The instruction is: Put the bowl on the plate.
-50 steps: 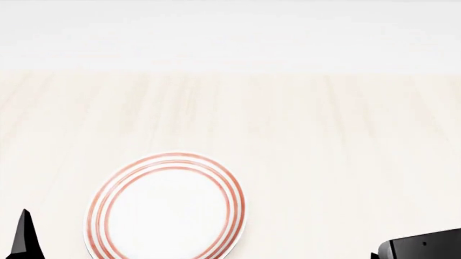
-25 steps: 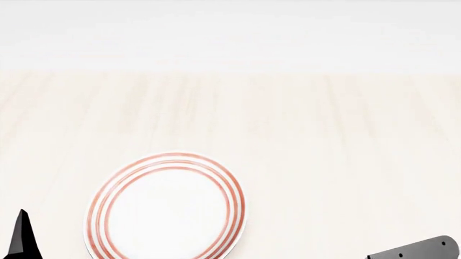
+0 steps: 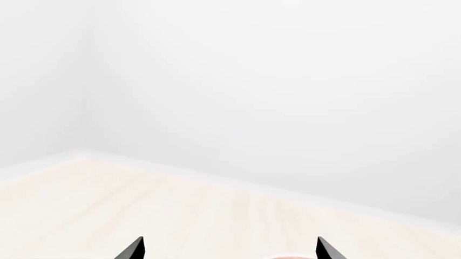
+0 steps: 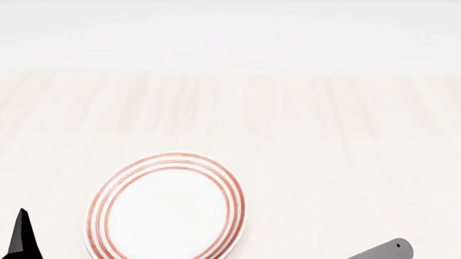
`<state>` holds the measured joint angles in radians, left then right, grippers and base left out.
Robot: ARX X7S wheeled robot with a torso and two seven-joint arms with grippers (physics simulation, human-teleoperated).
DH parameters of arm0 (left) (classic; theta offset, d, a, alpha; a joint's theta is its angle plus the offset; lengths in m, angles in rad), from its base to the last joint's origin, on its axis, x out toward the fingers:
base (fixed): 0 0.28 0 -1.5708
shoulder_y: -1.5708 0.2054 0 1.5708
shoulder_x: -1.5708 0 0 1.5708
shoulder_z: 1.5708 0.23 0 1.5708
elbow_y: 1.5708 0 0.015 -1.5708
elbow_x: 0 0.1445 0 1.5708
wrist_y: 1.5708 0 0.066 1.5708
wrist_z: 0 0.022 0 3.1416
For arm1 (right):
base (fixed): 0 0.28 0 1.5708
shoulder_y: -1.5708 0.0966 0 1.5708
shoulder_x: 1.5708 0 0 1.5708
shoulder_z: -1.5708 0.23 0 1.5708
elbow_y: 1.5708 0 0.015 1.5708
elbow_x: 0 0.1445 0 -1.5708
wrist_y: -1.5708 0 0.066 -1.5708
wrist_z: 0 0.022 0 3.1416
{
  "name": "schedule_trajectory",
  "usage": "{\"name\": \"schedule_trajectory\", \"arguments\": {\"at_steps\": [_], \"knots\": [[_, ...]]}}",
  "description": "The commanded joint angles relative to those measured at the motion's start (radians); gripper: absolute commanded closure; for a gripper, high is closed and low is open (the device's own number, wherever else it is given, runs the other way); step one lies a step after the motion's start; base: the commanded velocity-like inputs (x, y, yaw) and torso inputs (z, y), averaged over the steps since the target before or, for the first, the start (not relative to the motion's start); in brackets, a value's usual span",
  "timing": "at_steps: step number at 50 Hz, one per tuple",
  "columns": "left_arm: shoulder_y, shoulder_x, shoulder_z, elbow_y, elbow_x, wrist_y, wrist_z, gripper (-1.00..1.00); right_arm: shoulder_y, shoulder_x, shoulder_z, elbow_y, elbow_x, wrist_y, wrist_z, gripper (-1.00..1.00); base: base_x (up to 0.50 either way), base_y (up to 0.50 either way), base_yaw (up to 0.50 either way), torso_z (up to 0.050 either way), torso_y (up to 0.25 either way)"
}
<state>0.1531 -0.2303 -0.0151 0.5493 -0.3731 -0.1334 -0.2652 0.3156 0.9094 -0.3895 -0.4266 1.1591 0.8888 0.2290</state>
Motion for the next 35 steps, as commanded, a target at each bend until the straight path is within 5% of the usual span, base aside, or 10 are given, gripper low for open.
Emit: {"name": "schedule_trajectory", "arguments": {"at_steps": [1,20,21,35], "knots": [[0.014,-0.005,0.006,0.020,-0.012,0.011,0.001,-1.00,0.041,-0.063,-0.153,0.107,-0.113,0.032,-0.128,-1.00,0.00,0.00,0.00,0.000,0.000],[0.018,-0.016,0.011,0.022,-0.018,0.022,-0.003,-1.00,0.045,-0.068,-0.203,0.102,-0.153,0.028,-0.174,-1.00,0.00,0.00,0.00,0.000,0.000],[0.018,-0.016,0.012,0.021,-0.018,0.023,-0.004,-1.00,0.044,-0.068,-0.201,0.103,-0.153,0.026,-0.170,1.00,0.00,0.00,0.00,0.000,0.000],[0.014,-0.021,0.021,0.016,-0.018,0.023,-0.011,-1.00,-0.007,0.019,-0.103,-0.161,-0.083,-0.061,-0.101,1.00,0.00,0.00,0.00,-0.001,0.000]]}}
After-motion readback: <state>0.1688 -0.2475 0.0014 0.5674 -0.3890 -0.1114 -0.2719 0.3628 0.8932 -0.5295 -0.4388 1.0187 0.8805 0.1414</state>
